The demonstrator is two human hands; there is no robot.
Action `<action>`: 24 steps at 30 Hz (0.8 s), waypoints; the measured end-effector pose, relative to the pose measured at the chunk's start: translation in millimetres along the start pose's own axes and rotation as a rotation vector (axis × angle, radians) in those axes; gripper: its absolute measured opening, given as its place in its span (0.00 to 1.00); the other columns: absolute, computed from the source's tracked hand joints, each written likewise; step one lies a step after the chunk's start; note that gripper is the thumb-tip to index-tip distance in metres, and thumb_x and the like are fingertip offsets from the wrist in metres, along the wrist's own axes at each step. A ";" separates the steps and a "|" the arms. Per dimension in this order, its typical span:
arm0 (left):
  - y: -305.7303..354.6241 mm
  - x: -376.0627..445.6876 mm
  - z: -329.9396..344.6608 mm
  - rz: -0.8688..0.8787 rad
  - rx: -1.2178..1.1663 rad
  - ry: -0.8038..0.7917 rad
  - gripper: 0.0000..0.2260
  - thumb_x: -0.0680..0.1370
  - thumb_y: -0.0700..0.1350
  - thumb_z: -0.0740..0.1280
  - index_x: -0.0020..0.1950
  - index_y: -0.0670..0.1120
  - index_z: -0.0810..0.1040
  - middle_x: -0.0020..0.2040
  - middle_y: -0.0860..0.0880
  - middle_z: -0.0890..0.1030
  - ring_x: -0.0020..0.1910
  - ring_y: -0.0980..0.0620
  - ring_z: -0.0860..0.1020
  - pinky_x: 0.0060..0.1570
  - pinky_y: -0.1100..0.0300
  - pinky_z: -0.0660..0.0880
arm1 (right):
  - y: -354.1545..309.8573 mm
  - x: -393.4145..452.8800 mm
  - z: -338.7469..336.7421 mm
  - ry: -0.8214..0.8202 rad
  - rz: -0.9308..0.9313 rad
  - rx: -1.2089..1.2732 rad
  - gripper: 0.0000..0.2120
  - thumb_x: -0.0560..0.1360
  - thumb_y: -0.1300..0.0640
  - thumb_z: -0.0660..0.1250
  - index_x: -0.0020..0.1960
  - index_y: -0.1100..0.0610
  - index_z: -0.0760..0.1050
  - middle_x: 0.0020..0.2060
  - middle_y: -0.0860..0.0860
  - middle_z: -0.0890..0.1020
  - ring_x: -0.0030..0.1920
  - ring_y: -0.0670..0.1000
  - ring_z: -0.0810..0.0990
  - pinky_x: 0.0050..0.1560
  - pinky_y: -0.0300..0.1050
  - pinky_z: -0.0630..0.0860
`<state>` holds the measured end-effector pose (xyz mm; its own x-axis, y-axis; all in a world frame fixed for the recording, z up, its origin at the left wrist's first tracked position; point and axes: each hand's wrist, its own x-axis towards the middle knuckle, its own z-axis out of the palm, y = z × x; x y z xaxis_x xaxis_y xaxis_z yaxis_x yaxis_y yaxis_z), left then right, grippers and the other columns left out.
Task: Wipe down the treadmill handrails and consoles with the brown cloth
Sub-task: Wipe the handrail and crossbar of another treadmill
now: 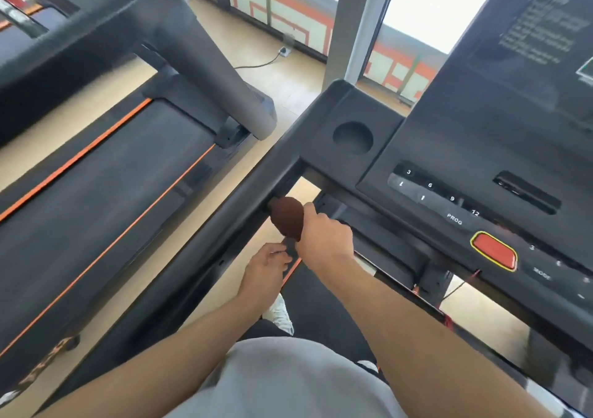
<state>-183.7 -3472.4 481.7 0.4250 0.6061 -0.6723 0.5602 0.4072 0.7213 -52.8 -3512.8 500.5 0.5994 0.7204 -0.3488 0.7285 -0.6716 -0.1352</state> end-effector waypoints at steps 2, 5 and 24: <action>-1.2 -1.0 4.7 0.003 0.021 0.000 0.10 0.81 0.40 0.62 0.59 0.46 0.79 0.54 0.47 0.83 0.54 0.48 0.81 0.49 0.63 0.73 | 11.4 -11.1 4.7 0.042 -0.028 -0.034 0.18 0.76 0.58 0.69 0.62 0.54 0.65 0.50 0.53 0.81 0.48 0.59 0.83 0.37 0.48 0.67; -4.5 -5.6 17.4 0.011 0.064 -0.025 0.10 0.80 0.44 0.63 0.60 0.49 0.78 0.54 0.48 0.84 0.55 0.49 0.81 0.52 0.59 0.76 | 43.7 -31.4 7.9 0.012 -0.006 0.006 0.20 0.75 0.53 0.69 0.62 0.53 0.65 0.50 0.52 0.82 0.47 0.59 0.84 0.37 0.48 0.69; -31.2 -147.0 138.6 0.421 0.009 -0.136 0.06 0.82 0.51 0.65 0.53 0.53 0.82 0.48 0.59 0.85 0.51 0.62 0.82 0.51 0.71 0.74 | 174.7 -221.8 0.5 0.095 -0.202 0.606 0.30 0.76 0.62 0.67 0.74 0.42 0.70 0.67 0.39 0.78 0.68 0.46 0.76 0.66 0.44 0.74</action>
<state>-165.1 -3668.9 535.0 0.7068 0.6224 -0.3362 0.3238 0.1379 0.9360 -58.7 -3790.0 553.8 0.5167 0.8367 -0.1817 0.5303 -0.4794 -0.6993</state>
